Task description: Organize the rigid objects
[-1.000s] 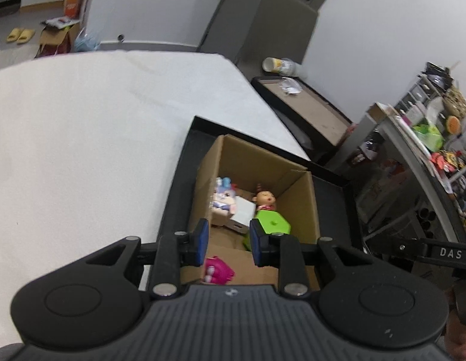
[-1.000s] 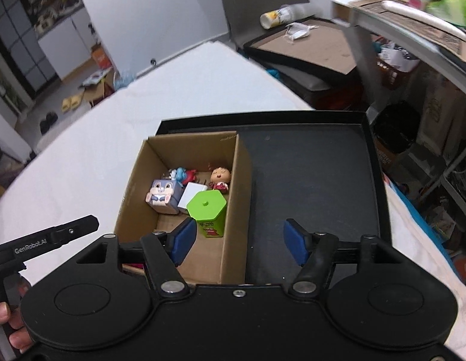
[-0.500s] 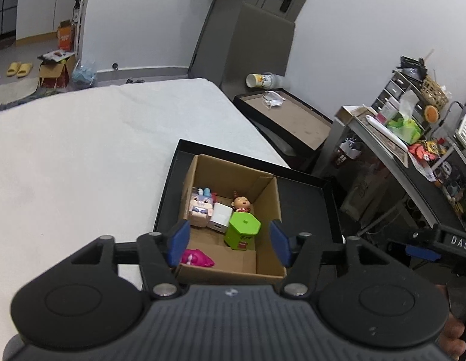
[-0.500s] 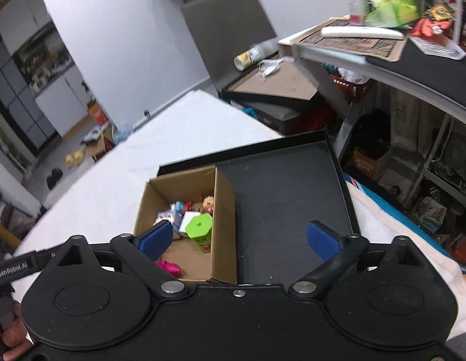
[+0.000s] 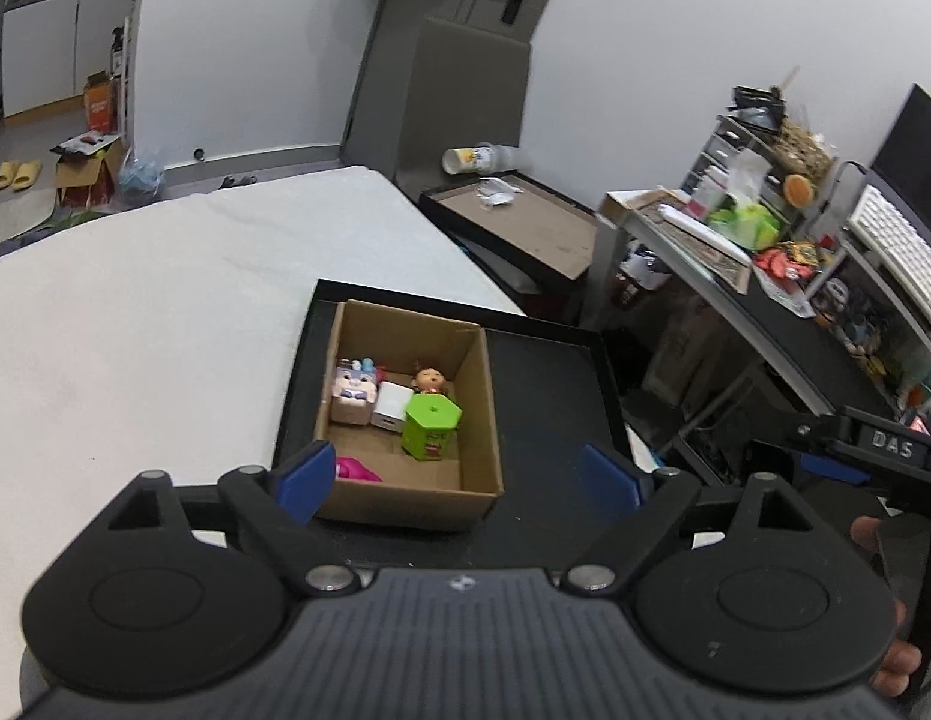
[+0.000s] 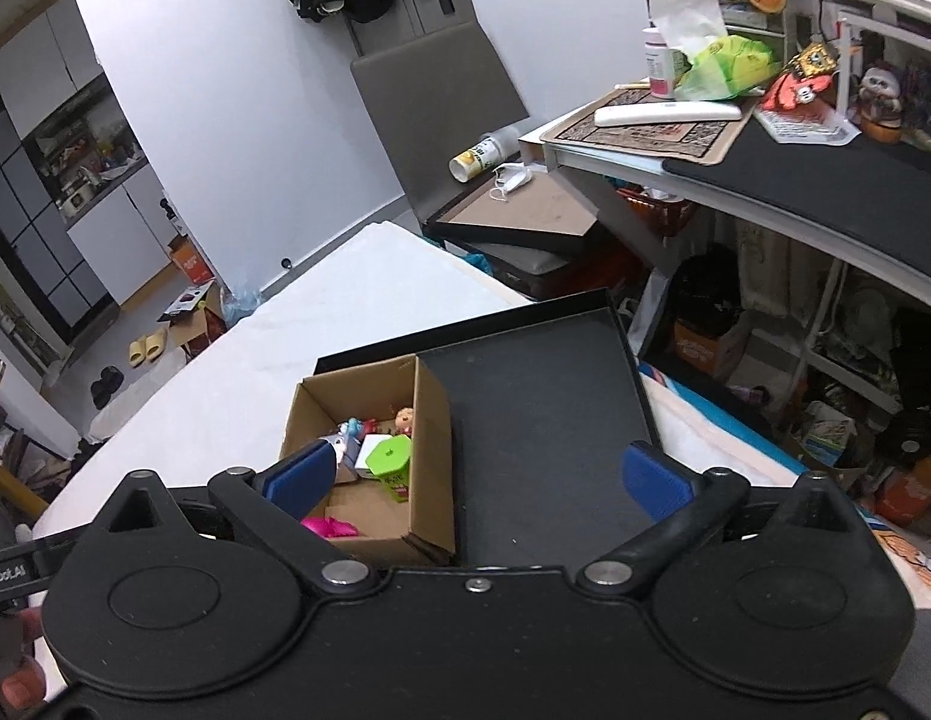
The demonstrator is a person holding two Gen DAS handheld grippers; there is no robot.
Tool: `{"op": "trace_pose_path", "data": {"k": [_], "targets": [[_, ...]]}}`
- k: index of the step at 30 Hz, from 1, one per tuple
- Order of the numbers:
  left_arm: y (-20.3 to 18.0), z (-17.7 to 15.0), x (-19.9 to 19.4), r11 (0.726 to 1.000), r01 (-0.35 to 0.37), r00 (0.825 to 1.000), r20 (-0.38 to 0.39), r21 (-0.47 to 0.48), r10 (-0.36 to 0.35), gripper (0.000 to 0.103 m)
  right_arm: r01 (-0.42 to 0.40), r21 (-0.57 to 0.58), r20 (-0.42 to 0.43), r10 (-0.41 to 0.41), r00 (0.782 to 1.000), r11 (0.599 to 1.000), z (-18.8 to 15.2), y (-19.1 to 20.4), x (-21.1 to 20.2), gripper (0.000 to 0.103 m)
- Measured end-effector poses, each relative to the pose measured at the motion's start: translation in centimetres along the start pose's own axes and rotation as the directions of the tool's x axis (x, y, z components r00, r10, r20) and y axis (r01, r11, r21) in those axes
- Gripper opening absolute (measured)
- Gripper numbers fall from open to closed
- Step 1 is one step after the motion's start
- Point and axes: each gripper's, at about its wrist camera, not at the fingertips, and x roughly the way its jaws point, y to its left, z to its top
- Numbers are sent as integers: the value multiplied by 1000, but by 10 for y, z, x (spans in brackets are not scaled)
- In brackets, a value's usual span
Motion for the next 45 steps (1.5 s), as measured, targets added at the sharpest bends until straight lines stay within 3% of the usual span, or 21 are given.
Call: {"op": "trace_pose_path", "data": {"k": [8, 17, 27, 36, 45], "targets": [[-24, -14, -34, 998, -2, 1000, 22, 65, 0, 93, 10, 18, 67, -11, 998, 1000, -9, -7, -36, 103], [-48, -27, -71, 987, -59, 995, 84, 152, 46, 102, -5, 68, 99, -2, 995, 998, -16, -15, -59, 103], [-47, -33, -97, 988, -83, 991, 120, 127, 68, 102, 16, -9, 97, -16, 995, 1000, -27, 2, -84, 103], [-51, -43, -113, 983, -124, 982, 162, 133, 102, 102, -26, -83, 106, 34, 994, 996, -38, 9, -107, 103], [-57, -51, -119, 979, -142, 977, 177, 143, 116, 102, -18, -93, 119, 29, 992, 995, -44, 6, -117, 103]]}}
